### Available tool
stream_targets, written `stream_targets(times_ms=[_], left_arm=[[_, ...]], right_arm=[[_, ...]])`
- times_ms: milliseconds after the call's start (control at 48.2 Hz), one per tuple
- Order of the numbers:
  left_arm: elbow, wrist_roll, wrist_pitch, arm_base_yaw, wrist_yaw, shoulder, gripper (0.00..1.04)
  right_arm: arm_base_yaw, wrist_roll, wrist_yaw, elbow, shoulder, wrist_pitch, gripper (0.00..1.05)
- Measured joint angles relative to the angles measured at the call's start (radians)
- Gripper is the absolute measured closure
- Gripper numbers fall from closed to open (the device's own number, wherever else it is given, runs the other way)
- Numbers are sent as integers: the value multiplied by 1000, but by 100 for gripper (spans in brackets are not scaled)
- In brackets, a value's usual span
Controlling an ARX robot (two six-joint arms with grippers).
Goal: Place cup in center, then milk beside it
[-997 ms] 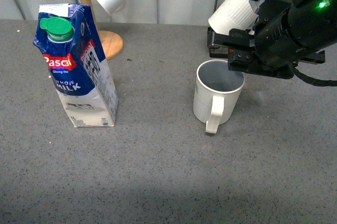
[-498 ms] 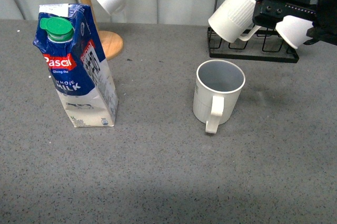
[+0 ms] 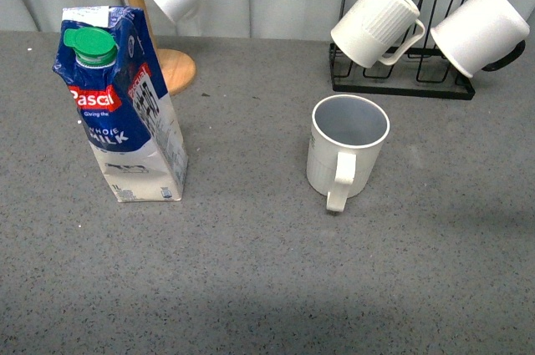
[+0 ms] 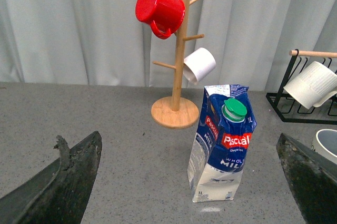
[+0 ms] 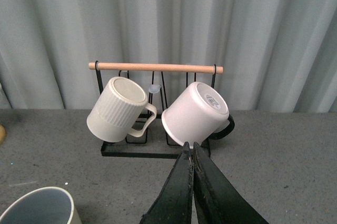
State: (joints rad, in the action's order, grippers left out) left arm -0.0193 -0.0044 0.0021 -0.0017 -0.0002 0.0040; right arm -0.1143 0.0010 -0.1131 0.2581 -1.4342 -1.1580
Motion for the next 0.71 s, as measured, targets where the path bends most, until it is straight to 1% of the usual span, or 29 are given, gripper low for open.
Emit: stream_targets(times_ms=[249,270,311,353,457,706], left_arm=[[0,0,0,0,0,0,6],[0,0,0,0,0,0,6],[0,0,0,0,0,0,6],[0,0,0,0,0,0,6],[0,0,0,0,0,0,6],[0,0,0,0,0,0,6]], right_arm=[[41,-2,39,-126,216,89,104],[46,-1,48,-133,233,100,104],[73,-2,95,-146,267,121,104],[89,-2,105,-156,292,137,104],[111,-1,106,-185,383,198,104],[112,-1,111,-233,612,372,104]])
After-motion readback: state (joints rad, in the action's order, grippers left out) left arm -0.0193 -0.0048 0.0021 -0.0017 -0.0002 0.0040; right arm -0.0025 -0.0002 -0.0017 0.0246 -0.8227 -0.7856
